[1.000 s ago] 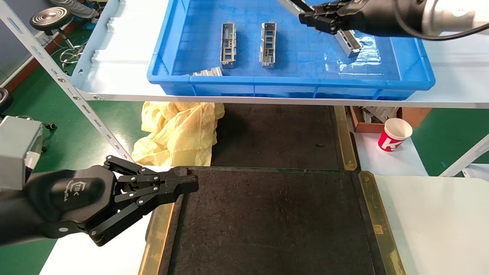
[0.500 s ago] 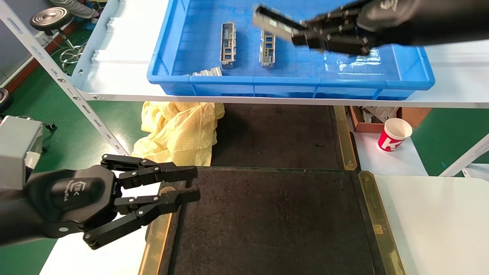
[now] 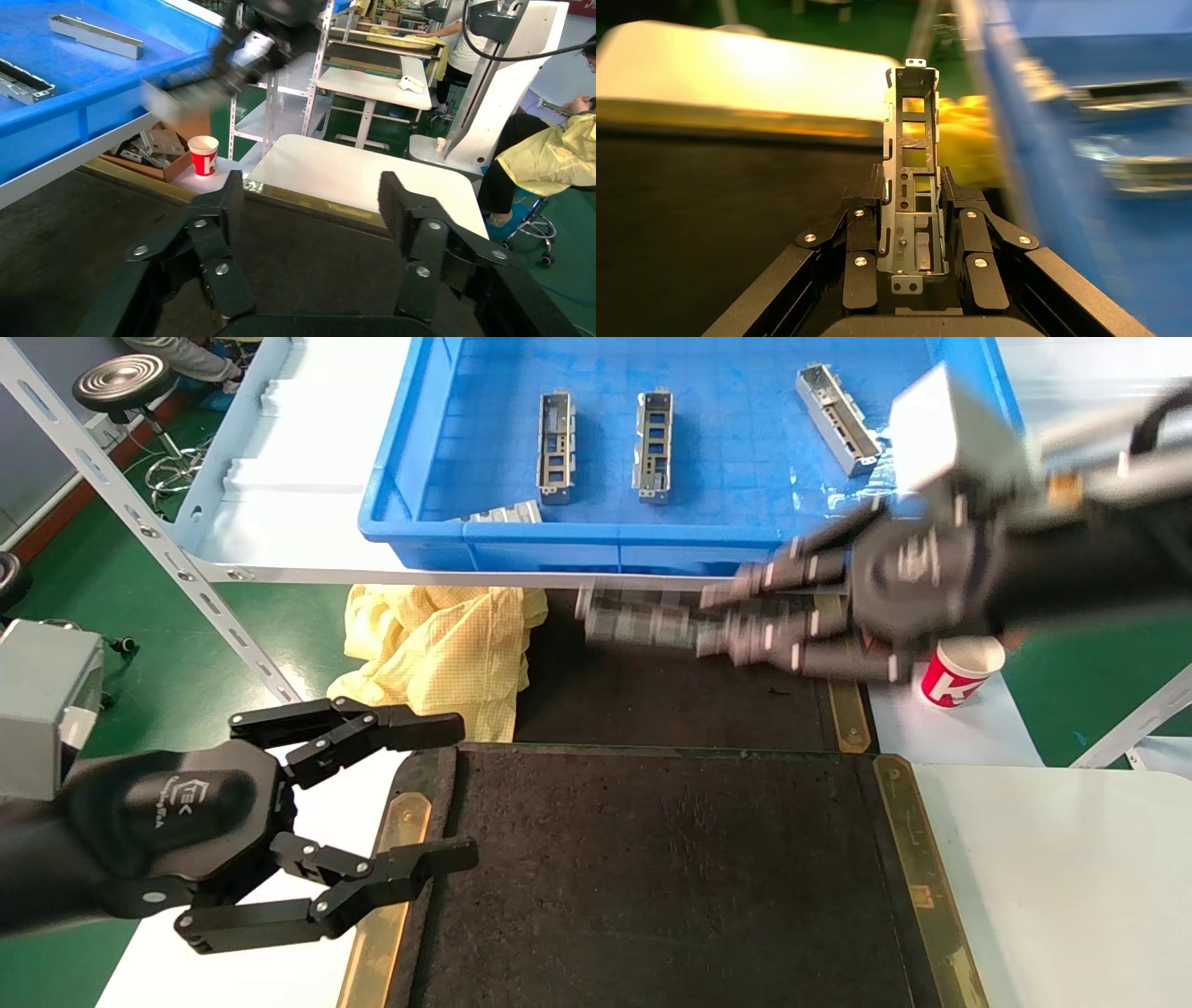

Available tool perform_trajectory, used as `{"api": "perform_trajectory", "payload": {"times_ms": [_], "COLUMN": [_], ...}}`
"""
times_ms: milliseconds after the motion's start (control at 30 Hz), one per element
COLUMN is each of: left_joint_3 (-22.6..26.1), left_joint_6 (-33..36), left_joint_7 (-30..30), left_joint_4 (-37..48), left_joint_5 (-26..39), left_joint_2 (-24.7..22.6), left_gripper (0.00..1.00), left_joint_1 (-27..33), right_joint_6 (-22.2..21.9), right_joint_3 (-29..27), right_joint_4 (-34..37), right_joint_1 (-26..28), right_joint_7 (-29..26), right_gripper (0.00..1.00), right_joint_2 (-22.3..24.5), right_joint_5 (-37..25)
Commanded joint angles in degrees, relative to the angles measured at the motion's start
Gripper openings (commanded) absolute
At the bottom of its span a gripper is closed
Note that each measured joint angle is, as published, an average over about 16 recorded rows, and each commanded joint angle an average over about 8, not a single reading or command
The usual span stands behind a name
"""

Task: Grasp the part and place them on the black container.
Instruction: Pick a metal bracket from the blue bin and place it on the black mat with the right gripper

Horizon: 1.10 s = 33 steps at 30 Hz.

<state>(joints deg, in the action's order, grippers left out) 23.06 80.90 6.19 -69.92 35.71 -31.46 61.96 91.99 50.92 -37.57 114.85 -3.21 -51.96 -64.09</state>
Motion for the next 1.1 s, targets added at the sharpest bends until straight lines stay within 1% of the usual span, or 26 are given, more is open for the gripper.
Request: {"api": "perform_trajectory", "payload": {"times_ms": [33,100,167,267,367,600,800,933,1100], "left_joint_3": [0.0,0.0,0.0,0.0,0.0,0.0,0.0,0.0,0.0], "left_joint_6": [0.0,0.0,0.0,0.0,0.0,0.0,0.0,0.0,0.0], "left_joint_7": [0.0,0.0,0.0,0.0,0.0,0.0,0.0,0.0,0.0], "left_joint_4": [0.0,0.0,0.0,0.0,0.0,0.0,0.0,0.0,0.0], "left_joint_5": [0.0,0.0,0.0,0.0,0.0,0.0,0.0,0.0,0.0], "left_joint_2": [0.0,0.0,0.0,0.0,0.0,0.0,0.0,0.0,0.0], "left_gripper": [1.0,1.0,1.0,1.0,1.0,1.0,1.0,1.0,1.0], "left_joint_1": [0.0,0.0,0.0,0.0,0.0,0.0,0.0,0.0,0.0], "right_joint_6": [-0.2,-0.3,-0.6,-1.2,-2.2,-6.1,-10.1,-12.2,-14.3], "right_joint_3": [2.8,5.5,8.0,10.7,12.3,13.3,13.1,12.9,12.7], "right_joint_4": [-6.4,-8.5,-9.1,-7.3,-3.3,7.7,15.3,19.2,23.2], "right_joint_1": [-1.8,-2.8,-3.6,-4.8,-6.3,-10.6,-14.4,-16.4,-17.9], "right_joint_7": [-2.1,-2.4,-1.8,0.7,4.6,14.0,20.4,23.3,25.2], "right_gripper": [0.0,0.0,0.0,0.0,0.0,0.0,0.0,0.0,0.0], "right_joint_2": [2.4,3.0,2.9,1.7,-0.6,-8.0,-14.0,-17.7,-22.0], "right_joint_5": [3.7,5.5,6.6,7.4,7.3,6.4,6.4,6.7,7.1]}}
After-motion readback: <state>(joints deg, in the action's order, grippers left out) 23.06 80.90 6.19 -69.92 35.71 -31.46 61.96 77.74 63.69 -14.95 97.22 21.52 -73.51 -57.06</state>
